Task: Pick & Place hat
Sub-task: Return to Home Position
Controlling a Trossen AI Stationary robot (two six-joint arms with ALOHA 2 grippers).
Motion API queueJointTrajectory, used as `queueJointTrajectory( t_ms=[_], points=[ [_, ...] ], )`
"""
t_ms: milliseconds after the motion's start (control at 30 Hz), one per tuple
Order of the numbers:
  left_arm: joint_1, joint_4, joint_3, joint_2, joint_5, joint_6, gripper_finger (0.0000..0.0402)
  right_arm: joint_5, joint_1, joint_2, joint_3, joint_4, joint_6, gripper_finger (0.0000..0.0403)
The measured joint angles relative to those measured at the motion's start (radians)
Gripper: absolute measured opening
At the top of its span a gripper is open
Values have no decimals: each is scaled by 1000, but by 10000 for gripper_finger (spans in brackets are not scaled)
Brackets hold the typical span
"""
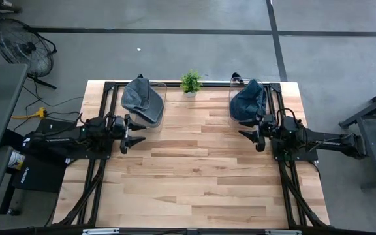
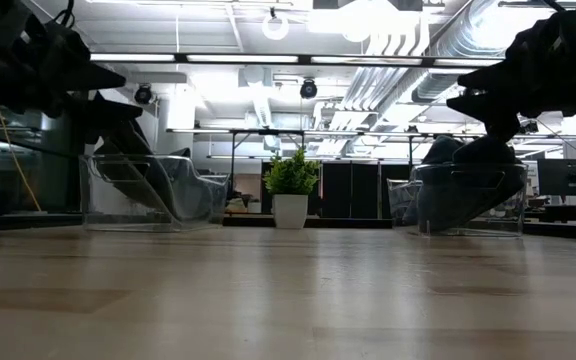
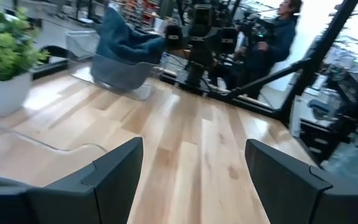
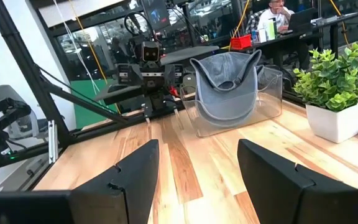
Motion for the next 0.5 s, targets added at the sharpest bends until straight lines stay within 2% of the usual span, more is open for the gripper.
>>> queueJointTrajectory(
  t_ms=[200, 367, 500],
  points=[
    [0, 0, 0, 0, -87, 44, 280, 0, 0, 0, 0, 0, 0, 213],
    [0, -7, 0, 0, 12, 171, 280, 0, 0, 0, 0, 0, 0, 213],
    [0, -8, 6, 0, 35, 170, 280, 0, 0, 0, 0, 0, 0, 213]
  ],
)
